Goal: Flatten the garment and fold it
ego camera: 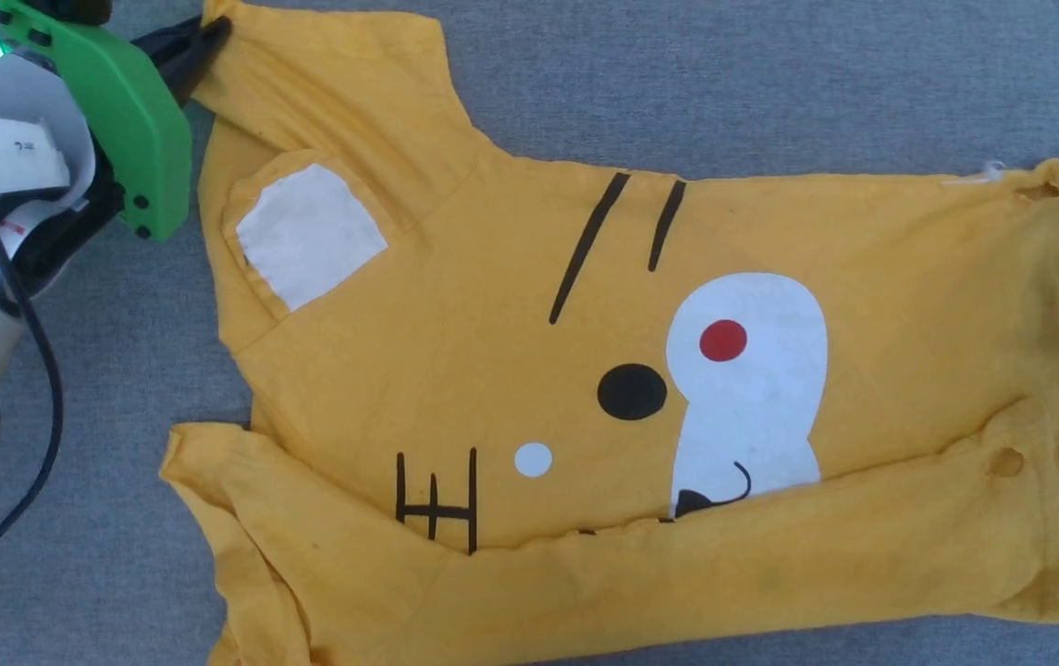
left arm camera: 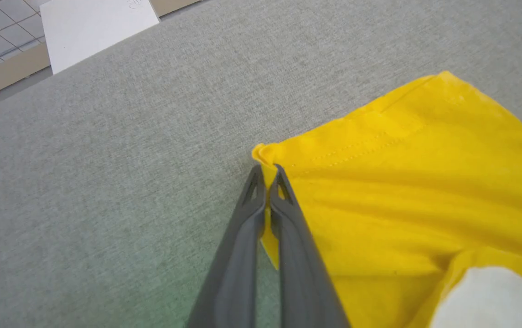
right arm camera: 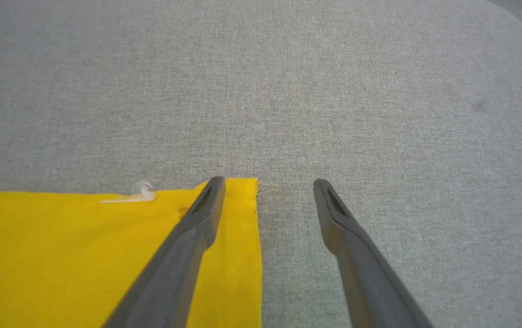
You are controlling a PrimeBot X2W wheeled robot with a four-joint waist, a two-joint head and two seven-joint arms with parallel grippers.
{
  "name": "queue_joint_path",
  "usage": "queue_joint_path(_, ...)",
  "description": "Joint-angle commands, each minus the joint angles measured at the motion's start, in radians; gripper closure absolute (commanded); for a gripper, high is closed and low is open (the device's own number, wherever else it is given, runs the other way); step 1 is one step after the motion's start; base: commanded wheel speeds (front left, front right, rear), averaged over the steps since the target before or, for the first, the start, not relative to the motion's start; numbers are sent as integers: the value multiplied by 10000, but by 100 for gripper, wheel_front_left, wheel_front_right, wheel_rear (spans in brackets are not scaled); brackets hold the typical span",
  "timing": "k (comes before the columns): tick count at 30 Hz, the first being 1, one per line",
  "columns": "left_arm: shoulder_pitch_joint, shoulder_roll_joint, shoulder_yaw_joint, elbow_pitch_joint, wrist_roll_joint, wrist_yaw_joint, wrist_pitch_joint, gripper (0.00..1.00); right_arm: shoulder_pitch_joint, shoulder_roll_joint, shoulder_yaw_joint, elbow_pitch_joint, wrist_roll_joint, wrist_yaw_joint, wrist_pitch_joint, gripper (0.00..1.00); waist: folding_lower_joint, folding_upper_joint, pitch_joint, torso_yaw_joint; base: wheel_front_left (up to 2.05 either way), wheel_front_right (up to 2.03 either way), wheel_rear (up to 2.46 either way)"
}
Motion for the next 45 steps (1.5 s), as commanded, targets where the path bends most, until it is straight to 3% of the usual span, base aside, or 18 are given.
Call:
queue_joint_path(1,39,-48,-7,30,-51,30,-51,100,-216,24,17,108,2,-15,105,0,0,0,54,57,0,0,0)
queue_joint_path(4,3,-77,-49,69,-65,25,-24,100,-254,56,70,334,-4,-15,404,0,0,0,76,99,0,0,0)
queue_joint_path(5,-5,-84,-63,89,-75,23,-11,100,-255,105,91,433,40,-15,600,52,0,0,71,110,0,0,0)
queue_joint_path(6,-10,-86,-76,104,-83,21,2,100,-253,139,101,507,76,-15,764,80,0,0,62,119,0,0,0)
queue_joint_path(7,-13,-88,-90,120,-94,19,11,100,-251,152,124,573,105,-15,935,100,0,0,47,129,0,0,0)
queue_joint_path(14,66,-60,-79,156,-42,9,-404,100,-317,-2,301,698,177,-15,708,100,0,0,-184,148,0,0,0)
queue_joint_path(22,585,-19,361,-119,-84,159,-1916,100,-118,-210,431,686,382,-15,-599,100,0,0,-1048,182,0,0,0)
queue_joint_path(27,1576,170,745,-841,-416,475,-2866,100,545,-239,364,561,633,-15,-1175,100,0,0,-1890,308,0,0,0)
queue_joint_path(31,2766,489,1078,-1828,-729,927,-3578,100,1313,-139,263,384,921,-15,-1576,100,0,0,-2486,417,0,0,0)
queue_joint_path(38,5650,975,1493,-3967,-1460,2115,-4623,100,2998,354,-303,233,1412,-15,-2182,100,0,0,-3364,633,0,0,0)
queue_joint_path(45,8654,1268,1504,-5165,-2233,3197,-5338,100,4511,897,-646,352,1689,-15,-2631,100,0,0,-3772,666,0,0,0)
